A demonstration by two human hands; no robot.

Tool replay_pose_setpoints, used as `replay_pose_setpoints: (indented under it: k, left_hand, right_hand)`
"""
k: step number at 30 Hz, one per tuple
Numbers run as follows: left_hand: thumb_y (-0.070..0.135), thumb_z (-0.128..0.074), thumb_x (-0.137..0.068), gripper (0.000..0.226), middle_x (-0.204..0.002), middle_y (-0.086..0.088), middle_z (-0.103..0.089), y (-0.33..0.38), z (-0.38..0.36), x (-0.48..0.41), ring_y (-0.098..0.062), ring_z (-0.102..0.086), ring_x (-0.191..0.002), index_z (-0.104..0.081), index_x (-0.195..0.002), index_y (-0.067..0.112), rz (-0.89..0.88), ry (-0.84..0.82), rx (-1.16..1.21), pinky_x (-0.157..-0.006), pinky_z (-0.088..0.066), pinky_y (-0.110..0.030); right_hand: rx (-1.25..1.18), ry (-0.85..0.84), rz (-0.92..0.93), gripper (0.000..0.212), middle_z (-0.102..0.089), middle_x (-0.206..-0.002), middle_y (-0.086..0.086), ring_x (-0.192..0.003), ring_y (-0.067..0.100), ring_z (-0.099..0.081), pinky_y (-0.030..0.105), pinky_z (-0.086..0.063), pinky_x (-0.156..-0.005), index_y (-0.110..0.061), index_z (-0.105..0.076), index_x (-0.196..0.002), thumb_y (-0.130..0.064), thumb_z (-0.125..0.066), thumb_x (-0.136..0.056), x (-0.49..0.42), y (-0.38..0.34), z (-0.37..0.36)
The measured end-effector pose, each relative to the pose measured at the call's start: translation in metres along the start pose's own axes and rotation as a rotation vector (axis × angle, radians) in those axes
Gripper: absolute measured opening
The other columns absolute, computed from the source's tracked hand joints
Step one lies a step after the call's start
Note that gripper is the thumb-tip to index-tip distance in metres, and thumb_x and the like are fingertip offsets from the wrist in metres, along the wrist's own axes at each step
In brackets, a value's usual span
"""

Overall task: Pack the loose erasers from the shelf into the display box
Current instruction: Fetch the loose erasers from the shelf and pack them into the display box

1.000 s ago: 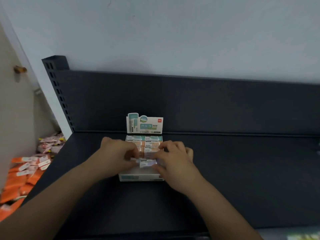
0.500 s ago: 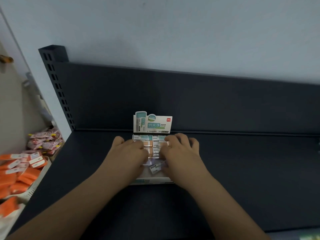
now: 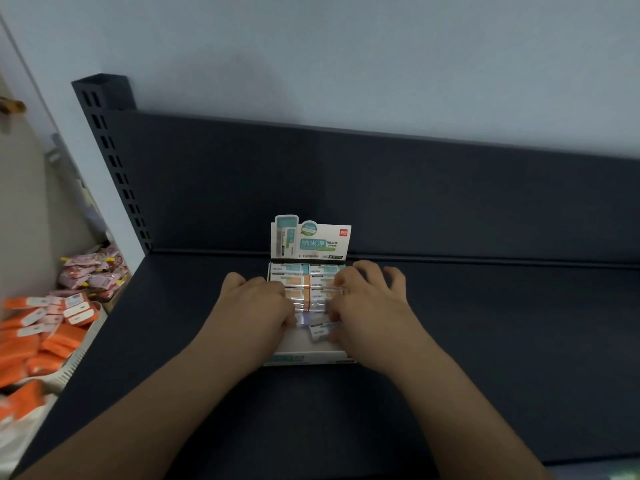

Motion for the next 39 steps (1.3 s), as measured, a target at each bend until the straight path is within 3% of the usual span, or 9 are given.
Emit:
replay_pose_setpoints:
  k: [11, 15, 19, 24, 29, 33, 35, 39]
  left_hand:
    - [0.031, -0.045, -0.095, 0.025, -0.103, 0.013, -0.056, 0.002, 0.003, 0.002, -0.011, -0.048, -0.097, -0.067, -0.105, 0.034, 0.040, -0.016, -0.041, -0.089, -0.025, -0.032]
    - [0.030, -0.047, -0.094, 0.022, -0.103, 0.012, -0.056, 0.002, 0.003, 0.002, -0.011, -0.047, -0.097, -0.067, -0.103, 0.033, 0.041, -0.027, -0.044, -0.089, -0.024, -0.032]
    - [0.026, -0.047, -0.094, 0.023, -0.104, 0.012, -0.056, 0.002, 0.001, 0.002, -0.012, -0.047, -0.098, -0.067, -0.103, 0.033, 0.050, -0.029, -0.037, -0.092, -0.025, -0.033]
    - [0.022, -0.049, -0.092, 0.022, -0.102, 0.013, -0.056, 0.001, 0.000, 0.001, -0.011, -0.047, -0.096, -0.067, -0.099, 0.031, 0.054, -0.028, -0.034, -0.093, -0.027, -0.031]
    - [0.015, -0.051, -0.086, 0.016, -0.085, 0.013, -0.050, 0.000, 0.003, 0.000, -0.009, -0.043, -0.082, -0.046, -0.087, 0.031, 0.067, 0.029, 0.093, -0.088, -0.026, -0.026]
    - [0.031, -0.060, -0.084, 0.015, -0.083, 0.015, -0.051, -0.007, 0.008, 0.003, -0.003, -0.049, -0.079, -0.045, -0.087, 0.032, 0.055, 0.045, 0.300, -0.096, -0.034, -0.029]
    - [0.039, -0.060, -0.086, 0.011, -0.089, 0.016, -0.053, -0.012, 0.013, 0.004, -0.002, -0.052, -0.082, -0.052, -0.092, 0.033, 0.073, 0.151, 0.361, -0.095, -0.034, -0.030]
    - [0.047, -0.047, -0.090, 0.038, -0.120, 0.014, -0.056, -0.022, 0.013, 0.005, -0.009, -0.052, -0.107, -0.055, -0.124, 0.032, 0.165, 0.264, 0.123, -0.097, -0.025, -0.036]
  right_hand:
    - [0.039, 0.012, -0.040, 0.021, -0.036, -0.128, 0.000, -0.126, 0.027, -0.026, 0.055, -0.017, -0.108, -0.026, -0.066, -0.105, -0.032, -0.059, -0.087, -0.001, -0.002, -0.001]
    - [0.106, 0.127, -0.093, 0.014, -0.052, -0.114, 0.003, -0.112, 0.030, -0.044, 0.054, -0.033, -0.095, -0.024, -0.072, -0.084, -0.018, -0.072, -0.071, -0.005, -0.006, 0.001]
    - [0.051, 0.092, -0.074, 0.017, -0.042, -0.123, 0.000, -0.117, 0.026, -0.034, 0.047, -0.026, -0.098, -0.026, -0.066, -0.100, -0.023, -0.062, -0.084, -0.006, -0.001, -0.005]
    - [-0.011, 0.077, -0.161, 0.022, -0.045, -0.117, 0.000, -0.108, 0.023, -0.043, 0.040, -0.036, -0.088, -0.020, -0.061, -0.106, -0.030, -0.060, -0.087, -0.003, 0.006, -0.006]
    - [-0.085, 0.022, -0.143, 0.019, -0.045, -0.114, 0.001, -0.099, 0.021, -0.048, 0.035, -0.039, -0.078, -0.019, -0.058, -0.107, -0.028, -0.053, -0.091, 0.001, 0.009, -0.008]
    - [-0.125, -0.005, -0.139, 0.020, -0.046, -0.116, 0.000, -0.100, 0.021, -0.048, 0.034, -0.044, -0.079, -0.019, -0.059, -0.108, -0.025, -0.050, -0.092, 0.005, 0.012, -0.004]
    - [-0.140, 0.032, -0.134, 0.019, -0.046, -0.118, -0.001, -0.100, 0.020, -0.048, 0.034, -0.045, -0.080, -0.019, -0.058, -0.109, -0.026, -0.050, -0.092, 0.006, 0.012, 0.000]
    - [-0.217, 0.105, -0.109, 0.030, -0.049, -0.125, -0.002, -0.105, 0.019, -0.050, 0.035, -0.047, -0.084, -0.021, -0.051, -0.122, -0.020, -0.050, -0.092, 0.001, 0.009, 0.001]
Point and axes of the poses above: each hand's wrist, its own x-axis away from the middle knuckle, its own z-axis out of the back of the hand, y = z × x, the point moved 4 cm from there along -x, towards the middle knuckle
